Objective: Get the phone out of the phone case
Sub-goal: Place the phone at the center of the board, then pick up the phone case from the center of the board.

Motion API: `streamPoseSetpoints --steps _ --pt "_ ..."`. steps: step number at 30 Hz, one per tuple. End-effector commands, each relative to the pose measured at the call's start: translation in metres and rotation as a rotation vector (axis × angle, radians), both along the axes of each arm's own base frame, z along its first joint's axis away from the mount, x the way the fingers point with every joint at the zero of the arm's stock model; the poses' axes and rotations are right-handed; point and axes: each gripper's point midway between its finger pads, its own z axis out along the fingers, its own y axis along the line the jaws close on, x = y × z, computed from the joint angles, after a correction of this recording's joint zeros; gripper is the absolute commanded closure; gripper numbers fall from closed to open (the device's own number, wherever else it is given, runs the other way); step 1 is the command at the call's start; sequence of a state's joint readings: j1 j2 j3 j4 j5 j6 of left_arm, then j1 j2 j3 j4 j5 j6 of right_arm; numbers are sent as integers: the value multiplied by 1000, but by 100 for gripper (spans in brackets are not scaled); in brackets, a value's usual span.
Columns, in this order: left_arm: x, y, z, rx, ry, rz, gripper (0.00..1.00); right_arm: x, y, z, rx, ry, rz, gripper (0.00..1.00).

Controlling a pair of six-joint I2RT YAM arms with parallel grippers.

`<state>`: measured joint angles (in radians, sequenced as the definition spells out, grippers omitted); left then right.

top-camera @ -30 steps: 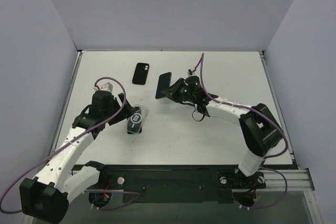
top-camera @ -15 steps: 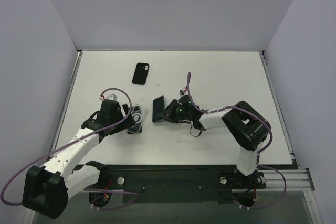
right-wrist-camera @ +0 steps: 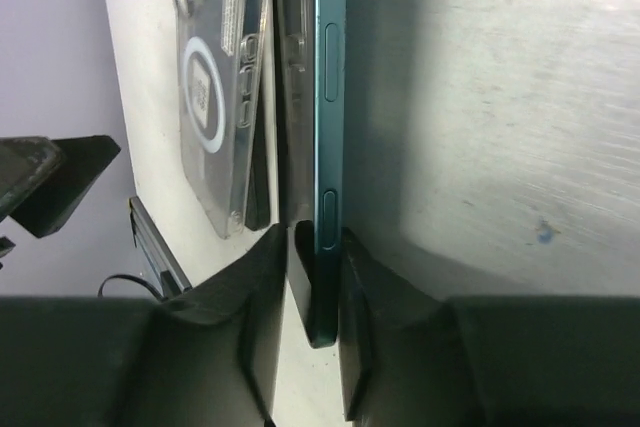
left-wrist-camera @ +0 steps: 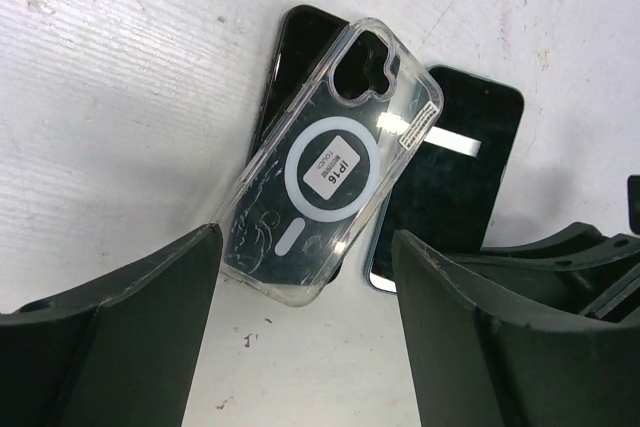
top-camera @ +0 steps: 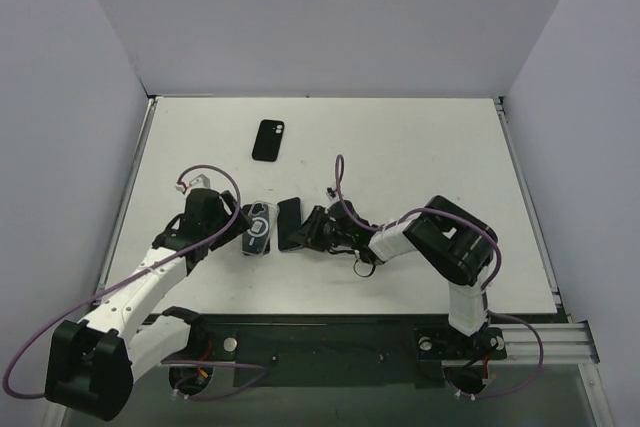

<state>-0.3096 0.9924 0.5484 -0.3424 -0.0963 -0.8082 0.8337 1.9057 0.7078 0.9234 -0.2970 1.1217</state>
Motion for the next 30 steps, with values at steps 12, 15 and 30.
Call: streamPoseSetpoints --steps 12,15,30 --pt "18 2 -2 -33 -75 43 34 24 -57 22 -521 -194 -24 37" --pt "18 2 -10 -29 -54 47 39 22 -37 39 -469 -213 -7 36" --pt "9 9 -45 -7 18 83 57 27 71 56 104 -69 8 65"
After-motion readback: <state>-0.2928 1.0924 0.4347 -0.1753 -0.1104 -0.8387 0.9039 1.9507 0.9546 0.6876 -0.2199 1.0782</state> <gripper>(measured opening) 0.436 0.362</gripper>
